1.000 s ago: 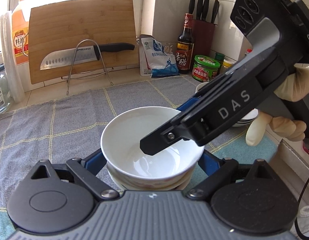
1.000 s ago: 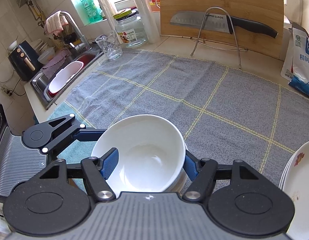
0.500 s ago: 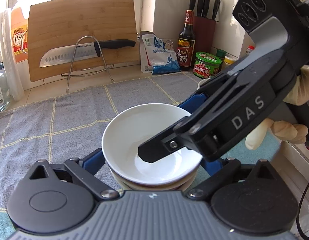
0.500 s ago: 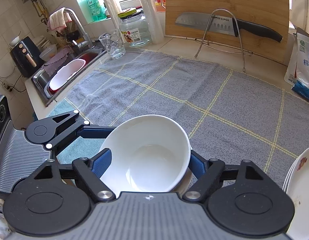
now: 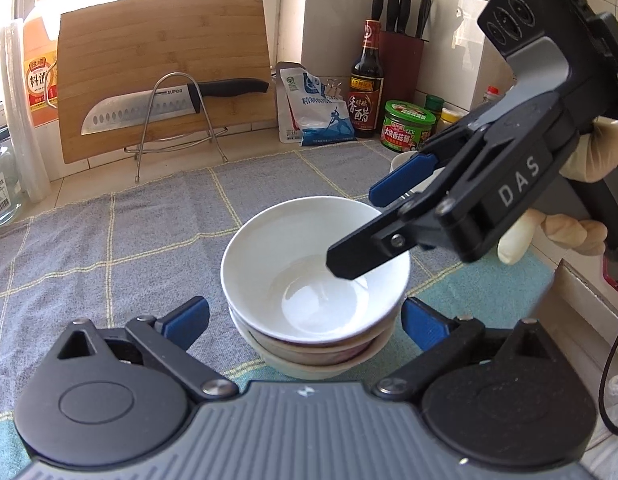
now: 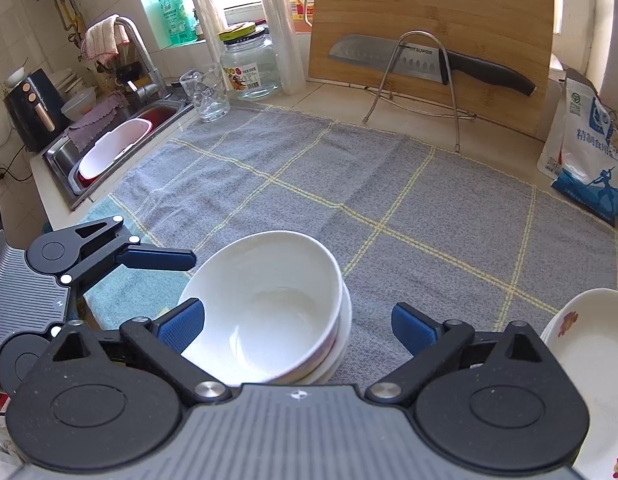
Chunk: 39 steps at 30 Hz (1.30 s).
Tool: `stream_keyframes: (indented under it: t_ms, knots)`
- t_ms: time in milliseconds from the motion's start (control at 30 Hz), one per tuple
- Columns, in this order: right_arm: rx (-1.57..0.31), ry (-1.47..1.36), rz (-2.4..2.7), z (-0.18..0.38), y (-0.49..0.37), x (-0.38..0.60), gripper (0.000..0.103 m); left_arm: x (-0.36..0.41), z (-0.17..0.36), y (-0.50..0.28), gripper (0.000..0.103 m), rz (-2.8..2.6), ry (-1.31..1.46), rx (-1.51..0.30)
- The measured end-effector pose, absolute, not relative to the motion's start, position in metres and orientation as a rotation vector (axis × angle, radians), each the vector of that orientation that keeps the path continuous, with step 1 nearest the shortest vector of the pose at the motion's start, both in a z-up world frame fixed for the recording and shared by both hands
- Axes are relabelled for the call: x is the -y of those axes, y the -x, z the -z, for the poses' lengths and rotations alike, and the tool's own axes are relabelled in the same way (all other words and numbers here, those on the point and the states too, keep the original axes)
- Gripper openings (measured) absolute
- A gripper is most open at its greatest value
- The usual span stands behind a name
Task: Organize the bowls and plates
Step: 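Withdraw the open right tool from the three stacked bowls, then grip the bowl stack with the left tool while the right tool grips its opposite side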
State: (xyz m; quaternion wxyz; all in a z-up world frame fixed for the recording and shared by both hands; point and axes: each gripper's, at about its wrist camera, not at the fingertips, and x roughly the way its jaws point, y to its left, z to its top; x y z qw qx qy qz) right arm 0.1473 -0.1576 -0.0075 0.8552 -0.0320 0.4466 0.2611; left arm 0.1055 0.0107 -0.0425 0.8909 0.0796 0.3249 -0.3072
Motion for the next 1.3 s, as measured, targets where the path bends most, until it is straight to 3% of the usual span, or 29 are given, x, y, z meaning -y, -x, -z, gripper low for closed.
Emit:
stream_keyframes:
  t_ms: [533, 867, 1300]
  knots:
    - [-0.918, 0.015, -0.358, 0.018, -0.142, 0.2, 0.102, -0.029, 0.036, -0.095, 0.102, 0.663, -0.22, -0.628]
    - [-0.876, 0.102, -0.523, 0.006, -0.111, 0.194, 0.103, -0.028, 0.06, -0.104, 0.102, 0.703, -0.239, -0.723]
    - [-0.971, 0.328, -0.698, 0.088, -0.122, 0.185, 0.103, 0.003, 0.099, -0.119, 0.103, 0.6, -0.325, -0.899]
